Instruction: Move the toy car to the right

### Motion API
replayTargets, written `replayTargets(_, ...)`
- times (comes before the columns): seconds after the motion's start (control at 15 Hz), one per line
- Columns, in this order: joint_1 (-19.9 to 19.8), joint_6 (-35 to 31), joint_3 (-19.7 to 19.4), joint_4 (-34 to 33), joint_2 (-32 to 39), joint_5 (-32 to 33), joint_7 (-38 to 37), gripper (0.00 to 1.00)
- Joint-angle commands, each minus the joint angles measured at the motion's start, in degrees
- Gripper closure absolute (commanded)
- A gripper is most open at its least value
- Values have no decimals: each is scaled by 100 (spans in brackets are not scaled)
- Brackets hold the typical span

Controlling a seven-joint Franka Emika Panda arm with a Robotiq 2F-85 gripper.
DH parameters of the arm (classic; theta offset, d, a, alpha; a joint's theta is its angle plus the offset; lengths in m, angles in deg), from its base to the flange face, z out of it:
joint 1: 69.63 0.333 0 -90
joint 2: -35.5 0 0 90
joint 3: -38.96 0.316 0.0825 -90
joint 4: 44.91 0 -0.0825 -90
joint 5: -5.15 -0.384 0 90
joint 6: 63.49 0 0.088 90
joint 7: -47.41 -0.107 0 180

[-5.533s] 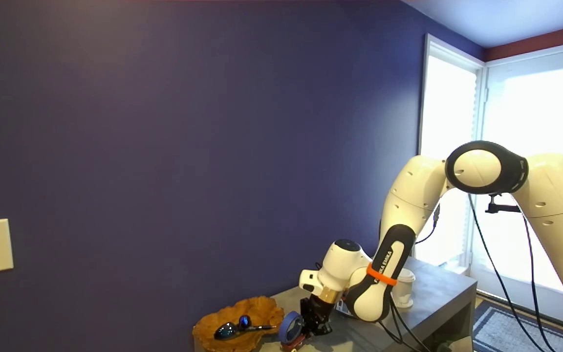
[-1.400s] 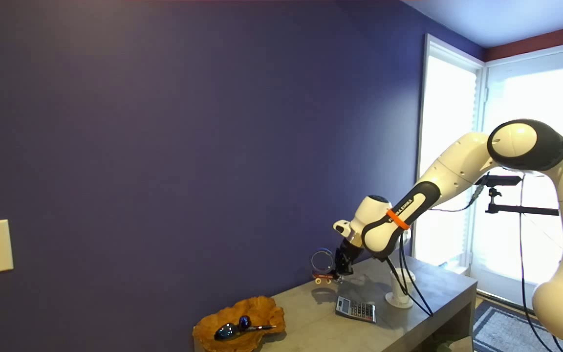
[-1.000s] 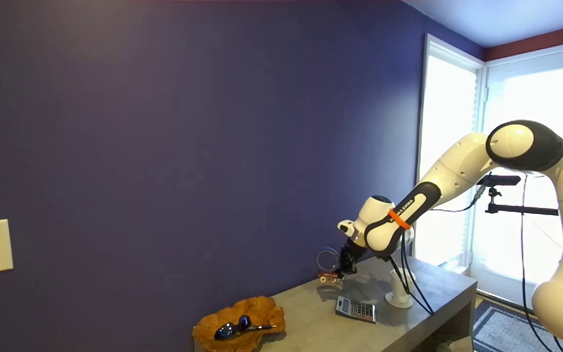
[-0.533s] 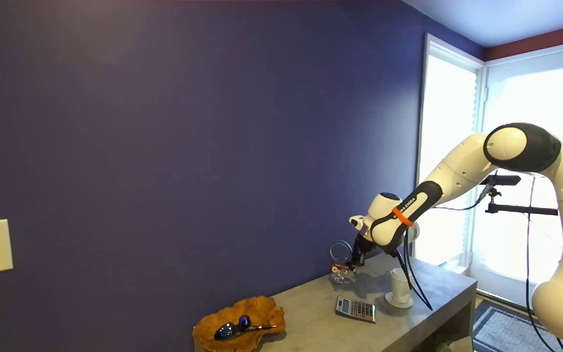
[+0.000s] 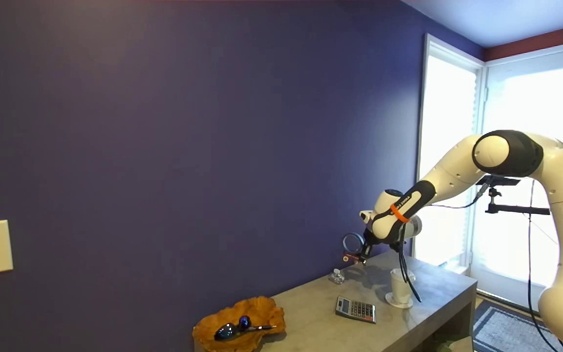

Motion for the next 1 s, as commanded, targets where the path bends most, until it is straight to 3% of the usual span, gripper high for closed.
replayTargets(0.0, 740, 303, -863, -664, 337, -246, -339, 99)
replayTargets(0.27, 977, 310, -1241, -1171, 809, -556, -412, 99)
replayTargets(0.93, 891, 314, -1680, -1766, 1602, -741, -842, 99)
